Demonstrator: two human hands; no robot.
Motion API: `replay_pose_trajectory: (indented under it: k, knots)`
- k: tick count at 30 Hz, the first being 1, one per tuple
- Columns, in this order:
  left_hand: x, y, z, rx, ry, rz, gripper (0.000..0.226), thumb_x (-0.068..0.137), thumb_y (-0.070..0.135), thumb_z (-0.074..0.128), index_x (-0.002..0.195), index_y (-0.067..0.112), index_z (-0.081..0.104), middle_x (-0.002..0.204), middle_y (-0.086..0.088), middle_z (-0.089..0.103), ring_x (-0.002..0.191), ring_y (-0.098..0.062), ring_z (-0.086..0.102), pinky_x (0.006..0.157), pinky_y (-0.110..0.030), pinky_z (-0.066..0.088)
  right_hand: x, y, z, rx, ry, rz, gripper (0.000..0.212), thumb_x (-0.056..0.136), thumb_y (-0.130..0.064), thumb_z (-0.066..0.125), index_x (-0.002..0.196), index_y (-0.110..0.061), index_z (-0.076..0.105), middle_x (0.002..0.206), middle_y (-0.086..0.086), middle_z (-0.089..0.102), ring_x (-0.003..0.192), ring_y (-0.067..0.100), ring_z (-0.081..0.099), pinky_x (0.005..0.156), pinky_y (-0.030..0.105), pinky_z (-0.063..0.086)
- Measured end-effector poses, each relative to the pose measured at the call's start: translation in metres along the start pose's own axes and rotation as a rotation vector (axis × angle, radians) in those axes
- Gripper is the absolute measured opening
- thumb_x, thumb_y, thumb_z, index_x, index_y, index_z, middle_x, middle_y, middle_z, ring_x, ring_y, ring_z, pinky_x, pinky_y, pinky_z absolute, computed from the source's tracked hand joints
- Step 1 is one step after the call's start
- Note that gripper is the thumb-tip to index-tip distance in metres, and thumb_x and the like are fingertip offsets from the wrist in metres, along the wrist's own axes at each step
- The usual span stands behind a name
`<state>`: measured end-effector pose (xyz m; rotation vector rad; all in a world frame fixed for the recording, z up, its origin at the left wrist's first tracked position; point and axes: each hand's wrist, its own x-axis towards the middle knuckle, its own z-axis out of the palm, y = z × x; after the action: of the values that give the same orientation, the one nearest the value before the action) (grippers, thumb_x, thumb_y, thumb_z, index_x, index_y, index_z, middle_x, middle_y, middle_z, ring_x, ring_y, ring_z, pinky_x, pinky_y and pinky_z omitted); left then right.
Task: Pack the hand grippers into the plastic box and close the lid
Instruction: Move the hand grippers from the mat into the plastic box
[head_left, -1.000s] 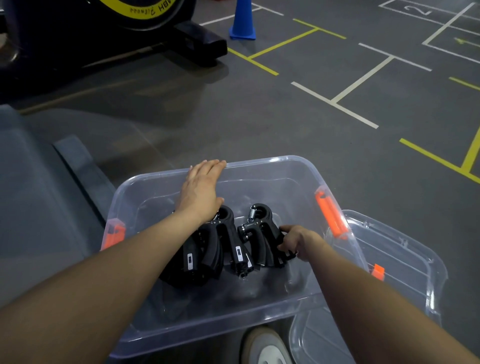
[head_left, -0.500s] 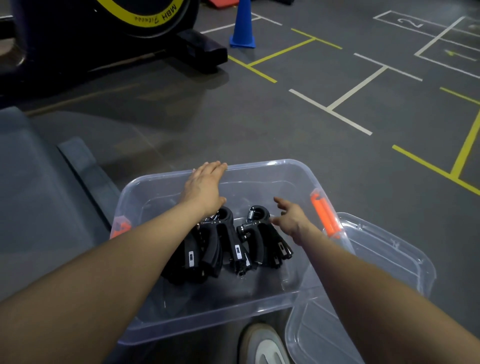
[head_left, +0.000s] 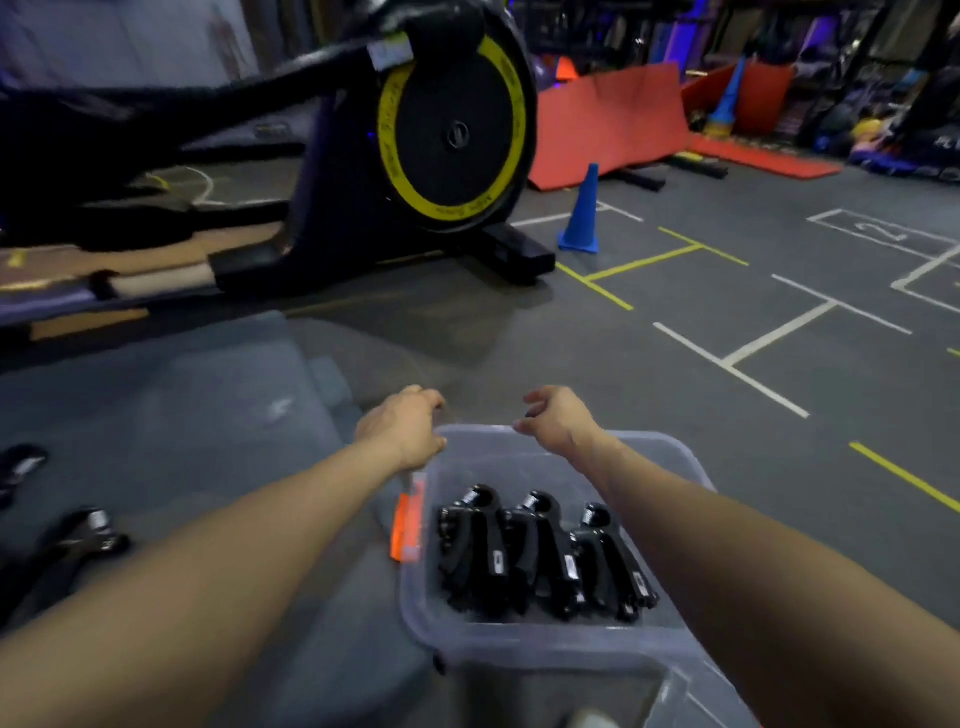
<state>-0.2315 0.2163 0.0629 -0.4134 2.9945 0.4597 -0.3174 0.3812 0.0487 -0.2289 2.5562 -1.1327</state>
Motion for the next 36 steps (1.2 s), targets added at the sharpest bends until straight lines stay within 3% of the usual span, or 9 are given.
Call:
replay_pose_trajectory:
  k: [7, 10, 12, 18, 22, 26, 30, 36]
  knots:
    - [-0.076, -0.137, -0.051, -0.054, 0.084, -0.255, 0.051, 0.088, 0.03, 0.06, 0.136, 0.023, 0.044, 0.142, -0.002, 0.042, 0.13, -0.023, 0.045, 0.105, -0.035, 0.04, -0.033, -0.115, 0.12, 0.067, -0.157, -0.181, 0.05, 0.081, -0.01, 0.07, 0.128, -0.001, 0.054, 0.122, 0.017, 0.063, 0.112, 0.027, 0.06, 0.098, 0.031, 0.044]
    - [-0.113, -0.194, -0.047, -0.091, 0.13, -0.39, 0.049, 0.088, 0.027, 0.06, 0.134, 0.021, 0.047, 0.14, -0.004, 0.044, 0.129, -0.024, 0.046, 0.106, -0.034, 0.04, -0.046, -0.14, 0.18, 0.107, -0.239, -0.195, 0.048, 0.082, -0.006, 0.069, 0.127, 0.001, 0.054, 0.103, 0.013, 0.06, 0.091, 0.019, 0.054, 0.081, 0.025, 0.044]
    - [-0.137, -0.227, -0.037, -0.1, 0.128, -0.468, 0.049, 0.086, 0.025, 0.06, 0.133, 0.021, 0.047, 0.137, -0.005, 0.045, 0.128, -0.025, 0.047, 0.106, -0.035, 0.041, -0.057, -0.152, 0.217, 0.117, -0.316, -0.197, 0.045, 0.084, -0.004, 0.066, 0.126, 0.002, 0.051, 0.098, 0.01, 0.051, 0.089, 0.018, 0.049, 0.07, 0.021, 0.039]
    - [-0.189, -0.299, -0.003, -0.093, 0.143, -0.659, 0.052, 0.084, 0.026, 0.064, 0.131, 0.016, 0.046, 0.133, -0.008, 0.042, 0.128, -0.027, 0.042, 0.105, -0.039, 0.041, -0.07, -0.156, 0.316, 0.063, -0.448, -0.188, 0.047, 0.082, -0.004, 0.067, 0.126, 0.001, 0.051, 0.094, 0.009, 0.051, 0.079, 0.018, 0.05, 0.063, 0.019, 0.037]
    - [-0.193, -0.324, 0.014, -0.102, 0.191, -0.723, 0.056, 0.084, 0.026, 0.066, 0.132, 0.011, 0.042, 0.136, -0.009, 0.04, 0.129, -0.028, 0.039, 0.104, -0.04, 0.04, -0.072, -0.155, 0.348, 0.038, -0.483, -0.193, 0.047, 0.083, -0.008, 0.068, 0.127, -0.001, 0.052, 0.094, 0.006, 0.049, 0.087, 0.017, 0.047, 0.073, 0.021, 0.037]
    - [-0.188, -0.335, 0.031, -0.089, 0.205, -0.798, 0.057, 0.083, 0.027, 0.067, 0.128, 0.006, 0.04, 0.134, -0.013, 0.039, 0.126, -0.031, 0.039, 0.1, -0.041, 0.041, -0.068, -0.147, 0.366, 0.022, -0.496, -0.151, 0.048, 0.083, -0.009, 0.068, 0.127, 0.001, 0.052, 0.073, -0.004, 0.046, 0.09, 0.016, 0.046, 0.082, 0.02, 0.034]
    - [-0.183, -0.341, 0.042, -0.109, 0.249, -0.921, 0.059, 0.084, 0.025, 0.067, 0.127, 0.001, 0.036, 0.135, -0.017, 0.036, 0.126, -0.035, 0.041, 0.098, -0.044, 0.043, -0.061, -0.139, 0.372, -0.004, -0.478, -0.15, 0.048, 0.082, -0.01, 0.069, 0.126, 0.001, 0.052, 0.095, 0.006, 0.049, 0.092, 0.016, 0.047, 0.087, 0.027, 0.04]
    - [-0.183, -0.353, 0.04, -0.151, 0.221, -1.016, 0.04, 0.089, 0.018, 0.062, 0.122, 0.0, 0.047, 0.129, -0.019, 0.046, 0.119, -0.038, 0.048, 0.094, -0.047, 0.044, -0.06, -0.141, 0.377, 0.011, -0.482, -0.126, 0.045, 0.083, -0.011, 0.068, 0.124, 0.0, 0.053, 0.092, 0.003, 0.052, 0.093, 0.016, 0.049, 0.101, 0.032, 0.042]
